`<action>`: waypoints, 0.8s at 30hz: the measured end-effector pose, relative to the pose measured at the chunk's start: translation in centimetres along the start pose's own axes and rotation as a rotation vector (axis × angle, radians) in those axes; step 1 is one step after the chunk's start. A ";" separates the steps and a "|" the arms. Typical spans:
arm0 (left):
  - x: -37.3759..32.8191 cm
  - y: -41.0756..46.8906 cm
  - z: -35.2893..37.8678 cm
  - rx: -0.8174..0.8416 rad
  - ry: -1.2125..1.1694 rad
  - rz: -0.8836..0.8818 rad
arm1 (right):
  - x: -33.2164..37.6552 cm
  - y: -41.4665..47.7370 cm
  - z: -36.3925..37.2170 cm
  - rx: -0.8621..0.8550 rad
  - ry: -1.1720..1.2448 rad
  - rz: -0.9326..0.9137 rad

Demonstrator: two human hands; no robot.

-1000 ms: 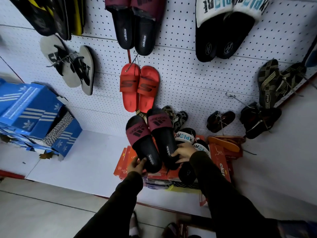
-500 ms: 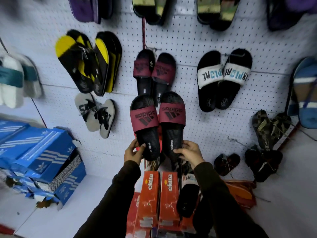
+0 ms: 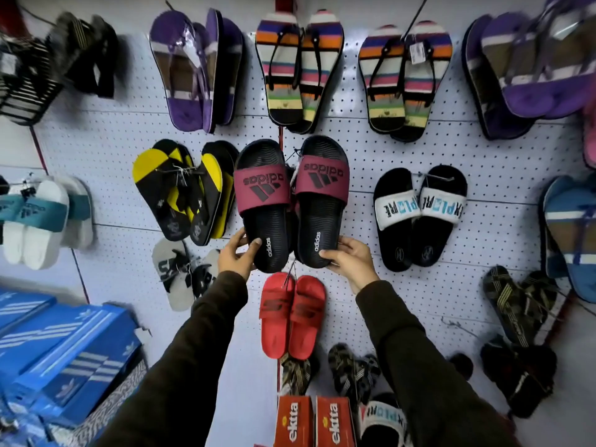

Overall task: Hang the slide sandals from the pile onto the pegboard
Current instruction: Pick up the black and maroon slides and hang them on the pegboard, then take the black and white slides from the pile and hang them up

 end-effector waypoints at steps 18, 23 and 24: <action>6.9 5.9 3.8 0.118 0.042 -0.212 | -7.5 5.2 -1.6 -0.117 -0.026 0.091; 8.4 5.0 4.2 0.029 0.103 -0.192 | -9.4 5.0 -2.8 -0.145 -0.042 0.096; 8.5 4.2 4.2 0.003 0.116 -0.183 | -9.7 4.5 -3.4 -0.151 -0.060 0.106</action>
Point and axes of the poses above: each hand's wrist, its own y-axis towards the middle knuckle, its own z-axis out of the palm, x = y × z, the point moved 5 cm from there along y, towards the middle knuckle, and after that the axes turned 15 degrees about y, right-handed, at the moved point
